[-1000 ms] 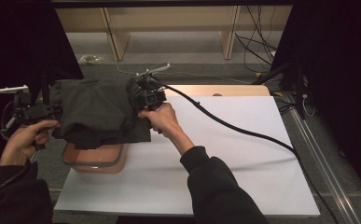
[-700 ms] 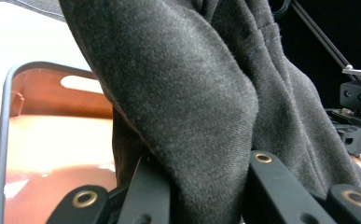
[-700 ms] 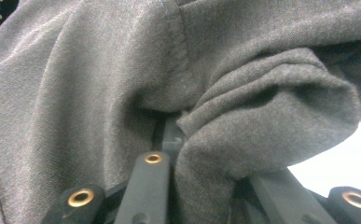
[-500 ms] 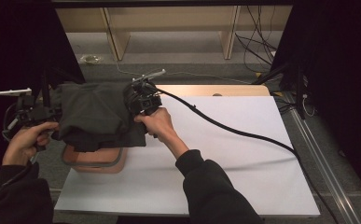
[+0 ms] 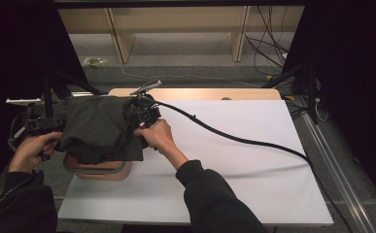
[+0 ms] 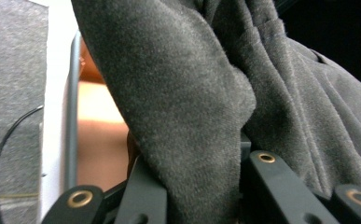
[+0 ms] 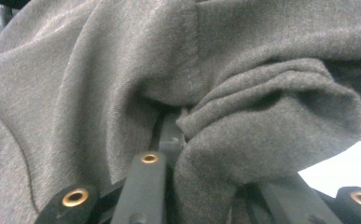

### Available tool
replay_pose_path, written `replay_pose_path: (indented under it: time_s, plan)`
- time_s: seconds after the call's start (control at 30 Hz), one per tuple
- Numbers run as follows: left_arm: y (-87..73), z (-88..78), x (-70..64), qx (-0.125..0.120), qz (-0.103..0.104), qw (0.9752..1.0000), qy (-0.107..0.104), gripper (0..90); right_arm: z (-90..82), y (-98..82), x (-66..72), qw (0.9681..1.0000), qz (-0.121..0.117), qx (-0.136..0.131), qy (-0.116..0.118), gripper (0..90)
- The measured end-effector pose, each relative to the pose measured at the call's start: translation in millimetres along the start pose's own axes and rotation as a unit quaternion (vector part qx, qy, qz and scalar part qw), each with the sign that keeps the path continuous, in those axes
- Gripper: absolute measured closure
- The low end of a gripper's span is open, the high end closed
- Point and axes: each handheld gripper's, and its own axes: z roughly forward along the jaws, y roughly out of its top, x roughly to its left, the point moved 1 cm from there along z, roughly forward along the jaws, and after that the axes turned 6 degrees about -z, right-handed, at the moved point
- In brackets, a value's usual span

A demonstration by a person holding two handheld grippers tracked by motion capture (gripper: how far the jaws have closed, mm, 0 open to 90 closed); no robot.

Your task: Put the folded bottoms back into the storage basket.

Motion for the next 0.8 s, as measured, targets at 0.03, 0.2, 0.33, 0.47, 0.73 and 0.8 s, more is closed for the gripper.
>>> replay_pose_path:
  time_s: [0.03, 0.2, 0.33, 0.47, 0.73, 0.8]
  plan:
    - [-0.6, 2.0, 1.6, 0.002, -0.001, 1.0, 0.004, 75.1, 1.8, -1.3, 0.1, 1.0, -0.002, 0.001, -0.001, 74.3]
    - [-3.9, 12.9, 9.4, 0.016, -0.011, 0.9997, 0.017, 72.8, 7.8, -4.0, -0.8, 0.9999, 0.004, 0.012, -0.001, 71.9]
    - [-7.7, 24.7, 12.6, 0.032, -0.009, 0.9987, 0.038, 70.1, 10.8, -6.6, -2.2, 0.9998, -0.001, 0.02, -0.006, 71.2]
    - [-11.8, 38.0, 15.3, 0.046, -0.012, 0.9976, 0.05, 67.1, 12.2, -6.8, -4.5, 0.9996, 0.002, 0.029, -0.002, 69.7]
    - [-10.6, 36.7, 13.4, 0.051, -0.001, 0.9942, 0.094, 58.8, 12.6, -6.4, -4.1, 0.9995, 0.007, 0.031, 0.006, 65.8]
    - [-9.6, 31.0, 12.6, 0.053, 0.007, 0.9927, 0.108, 60.2, 12.4, -6.9, -3.8, 0.9995, 0.007, 0.031, 0.007, 63.3]
